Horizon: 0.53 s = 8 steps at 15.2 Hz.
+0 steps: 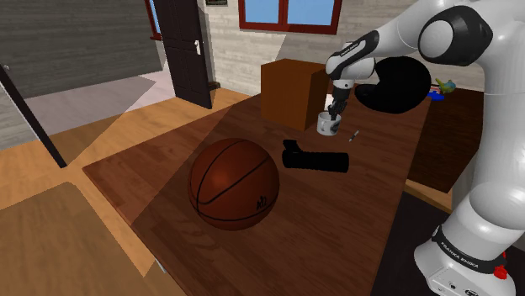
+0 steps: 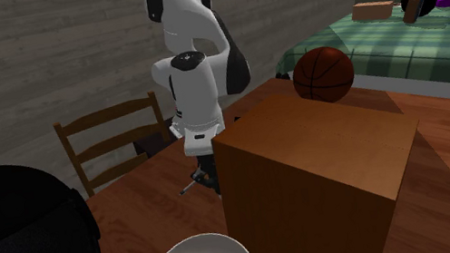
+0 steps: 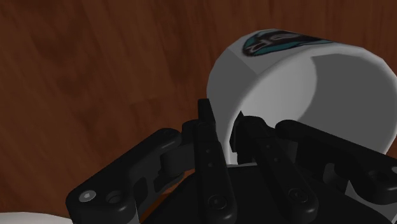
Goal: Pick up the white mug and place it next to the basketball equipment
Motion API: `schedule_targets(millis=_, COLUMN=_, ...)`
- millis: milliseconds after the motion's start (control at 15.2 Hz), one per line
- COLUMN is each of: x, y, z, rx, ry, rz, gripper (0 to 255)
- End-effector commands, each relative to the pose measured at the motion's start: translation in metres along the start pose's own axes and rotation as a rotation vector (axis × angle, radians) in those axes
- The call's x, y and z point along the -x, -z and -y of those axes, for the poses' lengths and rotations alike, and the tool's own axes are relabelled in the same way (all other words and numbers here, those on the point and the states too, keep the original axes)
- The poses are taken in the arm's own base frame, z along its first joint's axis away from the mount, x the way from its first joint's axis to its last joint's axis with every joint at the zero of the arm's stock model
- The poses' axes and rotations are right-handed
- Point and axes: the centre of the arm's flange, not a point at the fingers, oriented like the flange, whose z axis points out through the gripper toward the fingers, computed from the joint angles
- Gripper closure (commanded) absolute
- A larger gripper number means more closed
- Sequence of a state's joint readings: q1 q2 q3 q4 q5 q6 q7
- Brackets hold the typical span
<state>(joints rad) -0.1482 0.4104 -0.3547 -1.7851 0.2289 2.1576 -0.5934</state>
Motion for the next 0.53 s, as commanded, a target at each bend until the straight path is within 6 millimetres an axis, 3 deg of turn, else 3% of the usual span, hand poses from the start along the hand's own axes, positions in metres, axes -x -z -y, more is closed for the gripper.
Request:
schedule_targets(millis=0, x=0.000, y=0.000, z=0.000, rx=0.000, ry=0.000, rz=0.000, gripper=255)
schedule_targets(millis=132, x=0.000, y=0.000, z=0.000, rx=0.000, ry=0.000, rz=0.000, gripper=255)
schedule_targets(millis=462, x=-0.001, y=0.026, z=0.001, rx=0.000, ry=0.000, rz=0.000, gripper=255)
